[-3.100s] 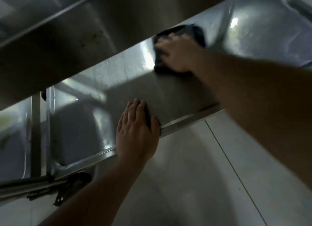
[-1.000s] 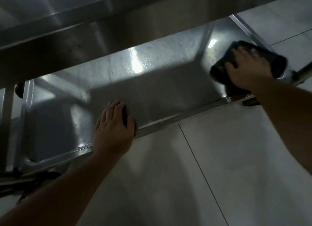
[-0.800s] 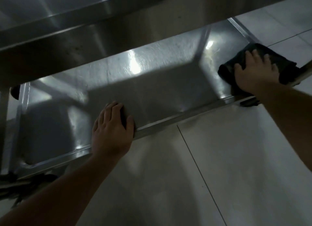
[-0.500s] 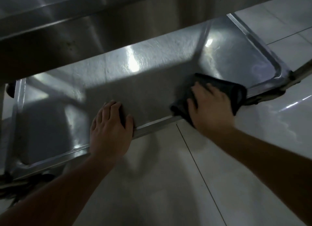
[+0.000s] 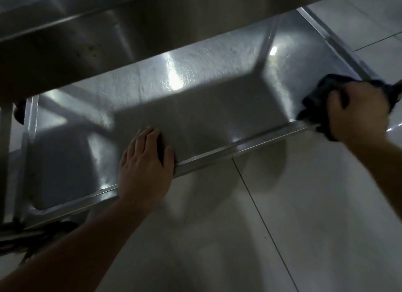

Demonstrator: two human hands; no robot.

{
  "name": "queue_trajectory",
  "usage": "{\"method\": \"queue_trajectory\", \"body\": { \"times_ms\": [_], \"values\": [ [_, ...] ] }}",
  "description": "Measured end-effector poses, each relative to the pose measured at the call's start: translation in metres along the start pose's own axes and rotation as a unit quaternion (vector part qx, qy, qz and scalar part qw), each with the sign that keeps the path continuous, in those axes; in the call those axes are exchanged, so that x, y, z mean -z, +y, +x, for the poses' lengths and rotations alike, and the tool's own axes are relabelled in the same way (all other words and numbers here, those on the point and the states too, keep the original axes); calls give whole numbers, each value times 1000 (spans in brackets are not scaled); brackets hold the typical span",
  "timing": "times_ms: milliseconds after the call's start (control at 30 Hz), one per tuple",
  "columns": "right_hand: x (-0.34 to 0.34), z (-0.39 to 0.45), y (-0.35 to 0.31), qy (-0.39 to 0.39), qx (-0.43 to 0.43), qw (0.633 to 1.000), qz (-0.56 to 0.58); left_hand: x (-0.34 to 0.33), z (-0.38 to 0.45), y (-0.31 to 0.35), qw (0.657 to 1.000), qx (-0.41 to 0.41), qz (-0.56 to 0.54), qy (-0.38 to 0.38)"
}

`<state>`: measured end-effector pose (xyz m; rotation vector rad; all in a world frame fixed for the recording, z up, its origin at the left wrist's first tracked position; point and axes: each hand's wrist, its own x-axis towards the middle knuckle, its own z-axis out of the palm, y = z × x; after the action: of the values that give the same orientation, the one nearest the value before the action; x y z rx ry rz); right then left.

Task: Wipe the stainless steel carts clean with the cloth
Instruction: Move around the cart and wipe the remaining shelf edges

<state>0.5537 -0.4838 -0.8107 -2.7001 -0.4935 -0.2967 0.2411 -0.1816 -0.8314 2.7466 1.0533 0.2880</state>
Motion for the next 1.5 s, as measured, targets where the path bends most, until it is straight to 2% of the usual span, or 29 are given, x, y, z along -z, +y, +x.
{"method": "queue_trajectory", "body": {
  "times_ms": [33,100,200,267,333,400,467,533,600,700,800,867,933,1000,1100,1167,1267,1333,1500],
  "values": [
    [4,10,7,3,-43,999,-10,0,0,1,1000,1,1,0],
    [0,15,7,10,-73,996,-49,0,0,2,1000,5,0,-1],
    [-10,-10,-25,22,-41,996,-77,1,0,4,1000,8,2,-4],
    [-12,-44,-62,15,31,998,-52,1,0,6,1000,7,4,-5],
    [-15,-86,-111,-29,127,991,38,0,-1,6,1000,7,6,-7],
    [-25,-122,-158,-116,245,956,113,-1,-2,5,1000,-2,4,-4],
    [-36,-141,-194,-223,360,898,124,-1,-3,1,1000,-16,-3,3],
    [-45,-129,-209,-273,406,865,115,-2,-4,-3,1000,-23,-13,14],
    [-57,-90,-205,-267,416,867,66,-1,-4,-4,999,-31,-8,26],
    [-70,-3,-169,-213,328,920,-30,-1,-4,-2,999,-32,-13,26],
    [-72,70,-113,-139,121,980,-73,-1,-5,-1,1000,-19,-17,13],
    [-73,88,-92,-137,-32,985,-99,-3,-5,0,1000,-18,-12,15],
    [-76,87,-101,-161,-72,979,-100,-4,-3,2,1000,-12,-9,17],
    [-78,73,-130,-177,-11,981,-79,-5,-3,3,1000,-1,-8,18],
    [-77,26,-191,-195,134,971,-31,-7,-3,3,1000,-1,-5,15],
    [-76,-16,-231,-222,248,943,-14,-6,-3,2,1000,4,-19,23],
    [-74,-69,-255,-279,400,873,-12,-2,-2,3,997,37,-54,39],
    [-67,-92,-241,-284,446,848,-5,-1,-2,3,996,47,-67,41],
    [-48,-104,-192,-244,470,848,-25,-3,-1,0,999,30,-41,8]
  ]
}}
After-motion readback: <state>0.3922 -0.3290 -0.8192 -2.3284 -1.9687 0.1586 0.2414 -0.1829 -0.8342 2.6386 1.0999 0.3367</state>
